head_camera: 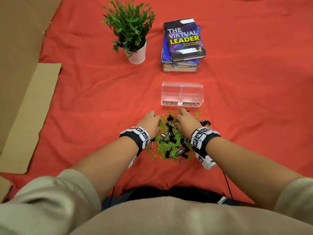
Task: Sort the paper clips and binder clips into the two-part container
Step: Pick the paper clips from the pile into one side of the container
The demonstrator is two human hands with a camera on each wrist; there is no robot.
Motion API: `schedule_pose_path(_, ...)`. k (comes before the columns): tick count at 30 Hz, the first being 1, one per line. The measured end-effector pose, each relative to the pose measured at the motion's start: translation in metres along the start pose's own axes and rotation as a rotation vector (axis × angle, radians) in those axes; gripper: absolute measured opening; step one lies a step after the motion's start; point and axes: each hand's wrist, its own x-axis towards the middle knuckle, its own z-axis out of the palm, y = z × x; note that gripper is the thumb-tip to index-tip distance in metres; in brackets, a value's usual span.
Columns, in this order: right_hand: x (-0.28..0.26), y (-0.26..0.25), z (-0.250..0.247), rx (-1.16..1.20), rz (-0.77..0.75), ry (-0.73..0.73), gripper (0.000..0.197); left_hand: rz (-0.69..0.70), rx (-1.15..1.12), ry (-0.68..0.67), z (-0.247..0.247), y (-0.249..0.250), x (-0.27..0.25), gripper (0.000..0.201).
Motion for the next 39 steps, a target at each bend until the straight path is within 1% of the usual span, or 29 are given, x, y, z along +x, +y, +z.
schedule_pose_path(3, -0.003, 0.006, -0.005, 0.082, -0.009, 0.022, 0.013, 0.049, 0.041, 0.014, 0.001, 0.001, 0.000, 0.025)
schedule_pose_path(5, -0.006, 0.007, -0.014, 0.190, 0.046, 0.039, 0.011, 0.067, 0.060, 0.015, 0.001, 0.000, 0.001, 0.022)
schedule_pose_path(9, -0.008, 0.006, -0.046, 0.565, 0.212, -0.067, 0.008, 0.078, 0.049, -0.004, 0.002, -0.001, 0.002, 0.020)
schedule_pose_path(10, -0.005, 0.006, -0.056, 0.646, 0.237, -0.071, 0.008, 0.079, 0.038, -0.011, 0.001, -0.001, 0.002, 0.020)
schedule_pose_path(11, -0.002, 0.006, -0.065, 0.708, 0.254, -0.053, 0.009, 0.074, 0.022, -0.018, 0.001, -0.001, 0.001, 0.020)
schedule_pose_path(13, 0.012, 0.004, -0.083, 0.781, 0.271, 0.031, 0.011, 0.043, -0.038, -0.031, -0.004, 0.000, 0.000, 0.019)
schedule_pose_path(14, 0.021, 0.003, -0.089, 0.782, 0.271, 0.085, 0.010, 0.022, -0.079, -0.031, -0.006, 0.000, -0.001, 0.018)
schedule_pose_path(16, 0.040, -0.002, -0.098, 0.696, 0.265, 0.161, 0.011, -0.027, -0.173, -0.016, -0.010, 0.000, -0.002, 0.015)
schedule_pose_path(18, 0.056, -0.007, -0.101, 0.524, 0.252, 0.167, 0.016, -0.071, -0.268, -0.001, -0.015, 0.000, -0.003, 0.012)
schedule_pose_path(20, 0.064, -0.010, -0.099, 0.367, 0.228, 0.139, 0.021, -0.097, -0.366, 0.013, -0.021, 0.000, -0.001, 0.010)
schedule_pose_path(22, 0.063, -0.010, -0.094, 0.304, 0.202, 0.150, 0.023, -0.088, -0.423, 0.045, -0.031, 0.003, 0.001, 0.010)
schedule_pose_path(25, 0.044, -0.003, -0.080, 0.298, 0.166, 0.175, 0.022, -0.048, -0.474, 0.100, -0.052, 0.013, 0.010, 0.006)
schedule_pose_path(29, 0.013, 0.010, -0.043, 0.267, 0.177, 0.044, 0.022, 0.015, -0.457, 0.173, -0.078, 0.029, 0.043, 0.007)
schedule_pose_path(31, 0.001, 0.015, -0.028, 0.194, 0.146, 0.004, 0.024, 0.030, -0.418, 0.199, -0.086, 0.038, 0.062, 0.010)
schedule_pose_path(33, -0.009, 0.016, -0.019, 0.138, 0.134, -0.024, 0.028, 0.029, -0.370, 0.198, -0.089, 0.045, 0.077, 0.012)
schedule_pose_path(36, -0.018, 0.015, -0.016, 0.181, 0.134, -0.015, 0.028, 0.029, -0.275, 0.150, -0.083, 0.049, 0.088, 0.016)
schedule_pose_path(38, -0.022, 0.015, -0.021, 0.231, 0.107, 0.003, 0.025, 0.049, -0.244, 0.131, -0.077, 0.048, 0.085, 0.022)
schedule_pose_path(39, -0.024, 0.017, -0.025, 0.263, 0.117, 0.017, 0.023, 0.074, -0.225, 0.141, -0.074, 0.047, 0.081, 0.024)
